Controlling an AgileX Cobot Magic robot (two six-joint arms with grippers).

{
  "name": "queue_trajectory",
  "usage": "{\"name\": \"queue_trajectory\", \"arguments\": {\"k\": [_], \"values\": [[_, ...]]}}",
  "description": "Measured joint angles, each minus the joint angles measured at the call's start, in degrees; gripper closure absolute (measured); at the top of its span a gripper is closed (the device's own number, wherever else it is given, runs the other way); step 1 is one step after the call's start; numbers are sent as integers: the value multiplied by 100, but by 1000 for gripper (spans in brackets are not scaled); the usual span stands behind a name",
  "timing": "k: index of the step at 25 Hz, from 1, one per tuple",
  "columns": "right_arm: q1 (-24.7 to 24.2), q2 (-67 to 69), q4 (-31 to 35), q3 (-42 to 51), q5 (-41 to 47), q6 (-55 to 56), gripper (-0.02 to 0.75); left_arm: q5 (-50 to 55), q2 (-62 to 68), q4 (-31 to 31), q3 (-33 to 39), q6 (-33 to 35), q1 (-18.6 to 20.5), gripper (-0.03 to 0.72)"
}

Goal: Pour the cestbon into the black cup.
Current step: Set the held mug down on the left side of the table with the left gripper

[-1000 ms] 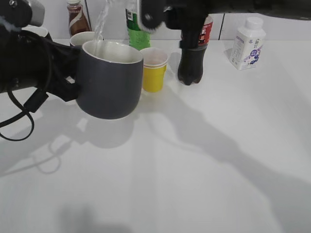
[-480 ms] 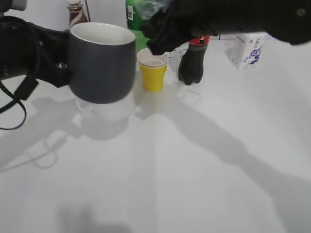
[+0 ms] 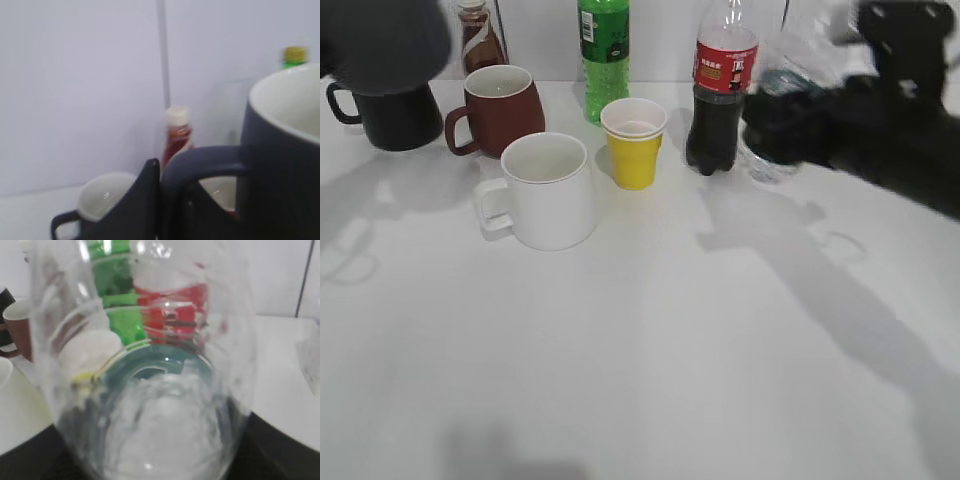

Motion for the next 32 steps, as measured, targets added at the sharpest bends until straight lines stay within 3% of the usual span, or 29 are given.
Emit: {"name": "queue_trajectory", "arguments": {"k": [7,11,21,32], "values": [[-58,0,-139,317,-302,-14,302,-755,1215,-36,17,453,107,651],[-58,0,-144,317,-301,-19,302,-986,1795,-491,28,790,107,651],[-58,0,-151,317,-308,-19,302,-1540,2527,-737,47,876,110,651],[-58,0,-155,317,-308,-19,302,-2627,3040,-1253,889,1583,110,652]]}}
